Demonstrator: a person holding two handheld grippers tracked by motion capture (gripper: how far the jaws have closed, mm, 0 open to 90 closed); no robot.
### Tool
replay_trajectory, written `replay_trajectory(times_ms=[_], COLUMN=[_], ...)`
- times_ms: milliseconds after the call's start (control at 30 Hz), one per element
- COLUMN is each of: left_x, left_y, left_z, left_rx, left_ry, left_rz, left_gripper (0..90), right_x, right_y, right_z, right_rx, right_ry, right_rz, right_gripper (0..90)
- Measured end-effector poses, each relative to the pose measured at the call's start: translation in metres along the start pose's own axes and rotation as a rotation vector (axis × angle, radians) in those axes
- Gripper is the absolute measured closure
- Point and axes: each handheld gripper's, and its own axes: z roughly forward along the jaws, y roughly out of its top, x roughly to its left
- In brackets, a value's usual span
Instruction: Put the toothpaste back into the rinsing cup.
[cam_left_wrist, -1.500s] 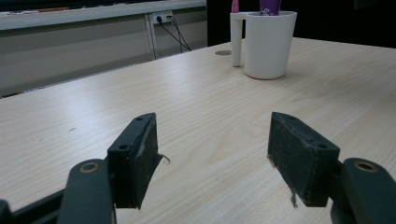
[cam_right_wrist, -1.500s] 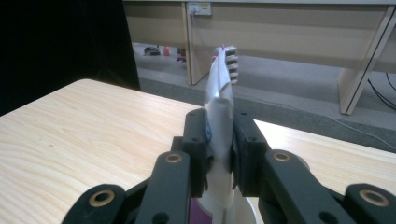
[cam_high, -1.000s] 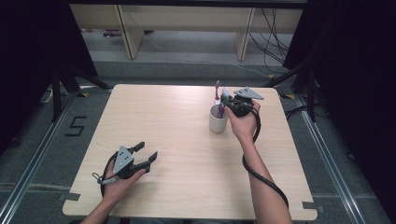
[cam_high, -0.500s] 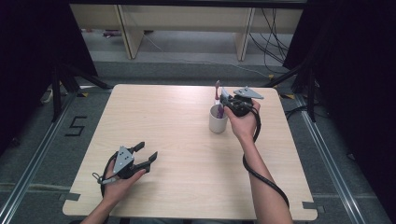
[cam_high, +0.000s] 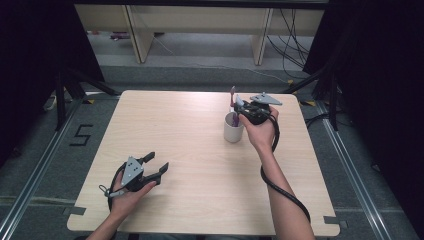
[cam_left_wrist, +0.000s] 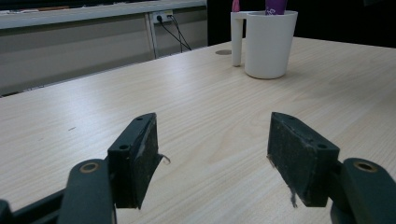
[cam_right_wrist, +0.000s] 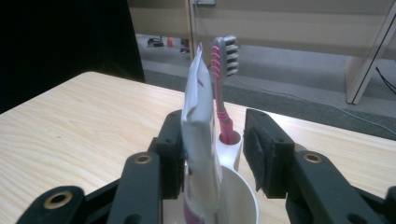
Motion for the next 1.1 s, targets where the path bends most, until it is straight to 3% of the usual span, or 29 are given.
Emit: replay_trajectory(times_ms=[400, 500, 600, 633, 700, 867, 933, 1033, 1100], left_x=[0.0, 0.0, 0.001, 0.001, 0.001, 0.001, 0.001, 0.001, 0.001], left_y=[0.0, 0.0, 0.0, 0.0, 0.0, 0.0, 0.0, 0.0, 0.0], left_z=[0.0, 0.0, 0.0, 0.0, 0.0, 0.0, 0.0, 0.0, 0.0], left_rx=[-0.001, -0.002, -0.003, -0.003, -0.003, -0.002, -0.004, -0.002, -0.001], left_ry=[-0.001, -0.002, -0.001, -0.001, -0.002, -0.001, -0.001, -0.002, -0.004], left_rz=[0.0, -0.001, 0.002, 0.001, 0.002, 0.0, 0.0, 0.0, -0.002], left_gripper=[33.4, 33.4, 33.3, 33.3, 33.4, 33.3, 33.3, 33.3, 33.3], right_x=[0.0, 0.002, 0.001, 0.004, 0.002, 0.0, 0.0, 0.001, -0.001], right_y=[-0.001, -0.001, -0.001, -0.002, -0.001, -0.002, -0.003, -0.005, -0.005], right_z=[-0.001, -0.003, -0.004, -0.006, -0.007, -0.013, -0.015, -0.019, -0.021], right_rx=[0.013, 0.022, 0.019, 0.03, 0.033, 0.043, 0.037, 0.05, 0.048], right_ry=[0.009, 0.012, 0.02, 0.02, 0.028, 0.02, 0.02, 0.029, 0.036], right_rz=[-0.01, 0.016, -0.009, 0.042, 0.013, 0.023, 0.006, 0.027, 0.003], right_gripper=[51.7, 50.3, 48.2, 47.1, 45.4, 42.5, 41.3, 39.6, 38.9])
